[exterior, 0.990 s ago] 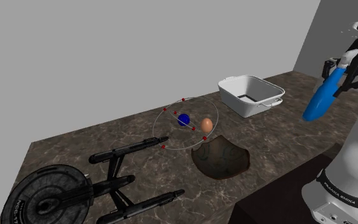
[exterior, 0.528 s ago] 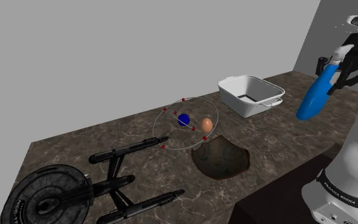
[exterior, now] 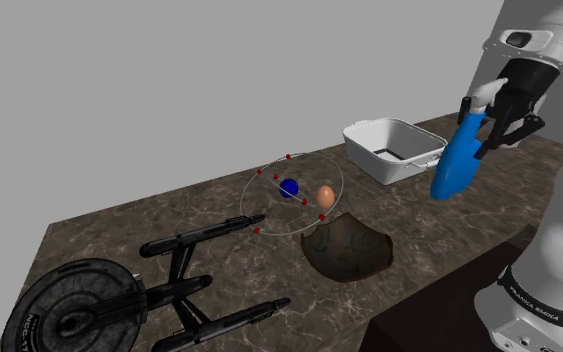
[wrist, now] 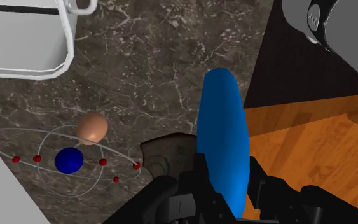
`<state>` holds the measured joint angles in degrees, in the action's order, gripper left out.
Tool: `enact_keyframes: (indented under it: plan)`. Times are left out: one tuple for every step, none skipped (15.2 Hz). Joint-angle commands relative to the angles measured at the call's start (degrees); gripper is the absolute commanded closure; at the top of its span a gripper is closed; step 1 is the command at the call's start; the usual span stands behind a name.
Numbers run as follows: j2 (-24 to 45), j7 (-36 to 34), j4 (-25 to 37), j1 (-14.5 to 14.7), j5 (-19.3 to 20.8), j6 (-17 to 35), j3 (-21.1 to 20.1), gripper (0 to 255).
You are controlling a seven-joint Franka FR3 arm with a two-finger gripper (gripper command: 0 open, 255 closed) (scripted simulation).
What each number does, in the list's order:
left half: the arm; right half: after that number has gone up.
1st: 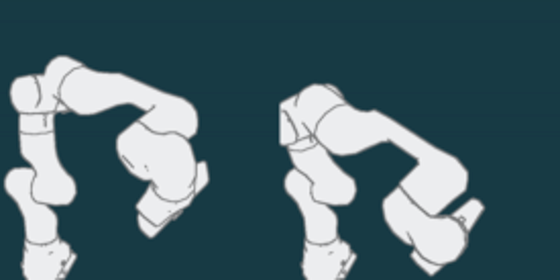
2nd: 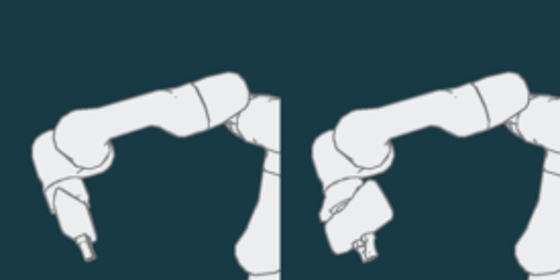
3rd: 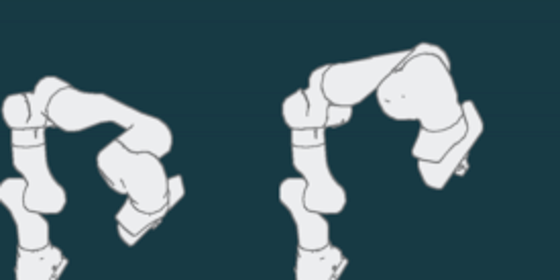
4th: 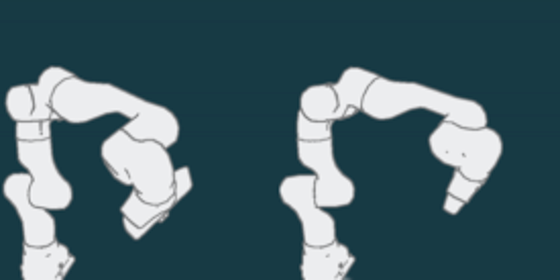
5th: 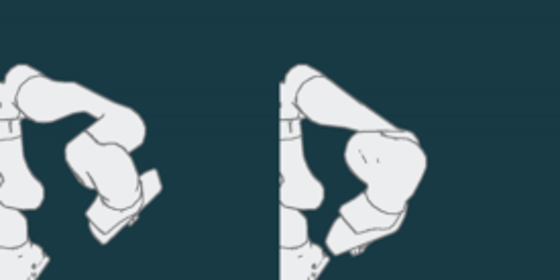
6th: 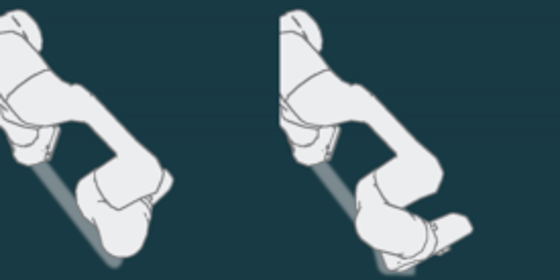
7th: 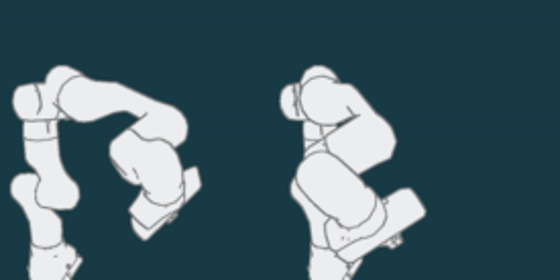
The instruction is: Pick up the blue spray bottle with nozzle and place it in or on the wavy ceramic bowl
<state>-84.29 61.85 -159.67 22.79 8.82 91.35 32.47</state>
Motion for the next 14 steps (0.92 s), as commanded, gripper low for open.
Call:
enact_keyframes:
  plan:
    - [1.8, -2.4, -1.2, 2.2, -2.1, 3.7, -2.5, 255]
    - [2.9, -3.5, -1.7, 3.4, -3.1, 5.7, -3.6, 255]
    - [4.2, -4.6, -2.1, 4.7, -4.1, 7.7, -4.7, 255]
    - [5.5, -5.6, -2.3, 6.0, -5.0, 9.7, -5.8, 255]
    - [7.0, -6.7, -2.5, 7.3, -5.9, 11.7, -6.9, 255]
    - [8.7, -7.7, -2.6, 8.7, -6.7, 13.8, -7.9, 255]
    - [10.4, -8.7, -2.6, 10.0, -7.6, 15.9, -8.9, 255]
    - [12.2, -9.6, -2.5, 11.4, -8.4, 18.0, -9.8, 255]
    - [14.2, -10.5, -2.3, 12.8, -9.2, 20.1, -10.7, 255]
    - [16.2, -11.4, -2.0, 14.1, -10.1, 22.1, -11.5, 255]
    - [18.3, -12.2, -1.6, 15.5, -10.8, 24.2, -12.3, 255]
    - [20.5, -13.0, -1.1, 16.8, -11.6, 26.2, -13.1, 255]
    - [22.8, -13.7, -0.5, 18.1, -12.3, 28.1, -13.7, 255]
    - [25.1, -14.4, 0.2, 19.3, -13.0, 30.0, -14.4, 255]
